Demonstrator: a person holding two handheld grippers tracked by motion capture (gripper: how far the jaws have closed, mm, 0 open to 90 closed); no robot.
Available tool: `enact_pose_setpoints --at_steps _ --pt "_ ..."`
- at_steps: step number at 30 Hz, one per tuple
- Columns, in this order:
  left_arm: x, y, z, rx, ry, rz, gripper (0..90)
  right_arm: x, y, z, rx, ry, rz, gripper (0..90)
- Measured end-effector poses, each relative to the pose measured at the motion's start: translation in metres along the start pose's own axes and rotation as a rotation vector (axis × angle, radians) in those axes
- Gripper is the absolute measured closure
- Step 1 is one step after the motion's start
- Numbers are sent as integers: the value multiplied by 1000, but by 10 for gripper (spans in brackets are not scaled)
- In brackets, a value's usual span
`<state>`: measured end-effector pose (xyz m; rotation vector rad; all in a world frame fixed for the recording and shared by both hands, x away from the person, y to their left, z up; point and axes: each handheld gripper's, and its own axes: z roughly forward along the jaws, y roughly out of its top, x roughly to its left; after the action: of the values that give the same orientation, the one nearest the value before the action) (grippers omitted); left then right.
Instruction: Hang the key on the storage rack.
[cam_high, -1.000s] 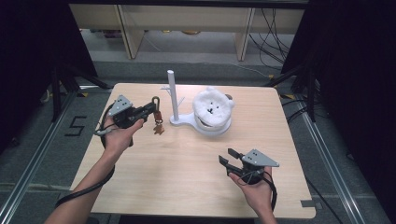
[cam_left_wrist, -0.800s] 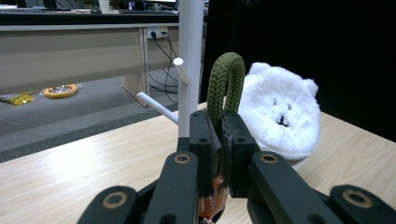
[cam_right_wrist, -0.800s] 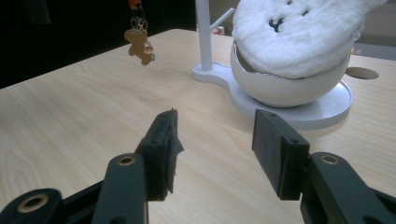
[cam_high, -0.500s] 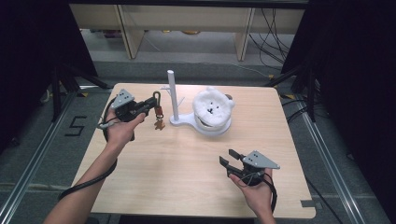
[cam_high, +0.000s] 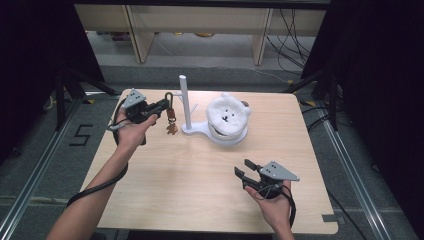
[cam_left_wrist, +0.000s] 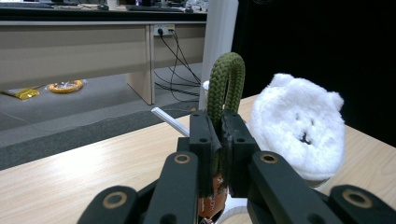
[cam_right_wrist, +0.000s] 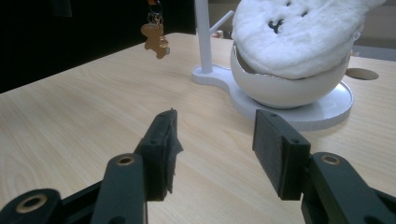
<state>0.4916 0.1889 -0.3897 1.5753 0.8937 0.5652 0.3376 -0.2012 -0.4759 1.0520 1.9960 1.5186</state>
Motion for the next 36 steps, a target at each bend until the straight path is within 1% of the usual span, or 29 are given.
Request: enact_pose_setpoints --at_steps 1,2,3,4,5,12,13,14,18,19,20,21,23,24,25,26,27,28,32,35,36 --pt "1 0 1 0 2 -3 837 -1 0 0 -4 -5 -26 510" --pt "1 0 2 4 3 -2 837 -1 -1 0 1 0 -11 510" --pt "3 1 3 7 4 -4 837 -1 -2 2 -9 12 6 510" --pt "3 1 3 7 4 -4 837 -1 -2 2 -6 12 7 510" --pt "3 1 4 7 5 -6 837 -1 -1 2 -10 10 -7 510" --pt "4 2 10 17 2 -11 837 -2 -1 1 -8 7 -7 510" --pt "4 2 10 20 2 -10 837 -2 -1 1 2 -1 -9 510" --pt "4 2 12 24 3 -11 837 -2 -1 1 -11 -2 -17 510" --pt "5 2 15 25 0 -19 837 -2 -1 1 -9 -4 -16 510" --pt "5 3 15 27 -1 -20 837 -2 -1 1 4 -2 -8 510" --pt "5 3 16 26 -1 -26 837 -2 -1 1 -7 8 1 510" --pt "5 2 16 25 -1 -32 838 -2 -1 0 -3 -13 1 510" --pt "5 2 17 22 -2 -41 837 -2 -1 0 -3 -10 -1 510" --pt "6 2 18 22 -2 -44 837 -2 -2 0 2 -4 9 510" --pt "6 2 18 23 -4 -45 837 -2 -2 0 2 -4 9 510" --pt "6 2 19 22 -5 -54 837 -1 -2 -1 5 -12 17 510" --pt "7 2 19 22 -6 -58 837 -2 -2 -1 4 -12 16 510" --pt "7 2 20 21 -7 -65 837 -2 -2 1 -14 -1 5 510" --pt "9 1 21 24 -8 -79 838 -3 -3 1 -15 -1 10 509" --pt "9 1 23 24 -5 -87 838 -3 -3 1 -15 -1 11 509" --pt "9 1 23 24 -6 -90 838 -2 -2 -1 3 -9 16 509"
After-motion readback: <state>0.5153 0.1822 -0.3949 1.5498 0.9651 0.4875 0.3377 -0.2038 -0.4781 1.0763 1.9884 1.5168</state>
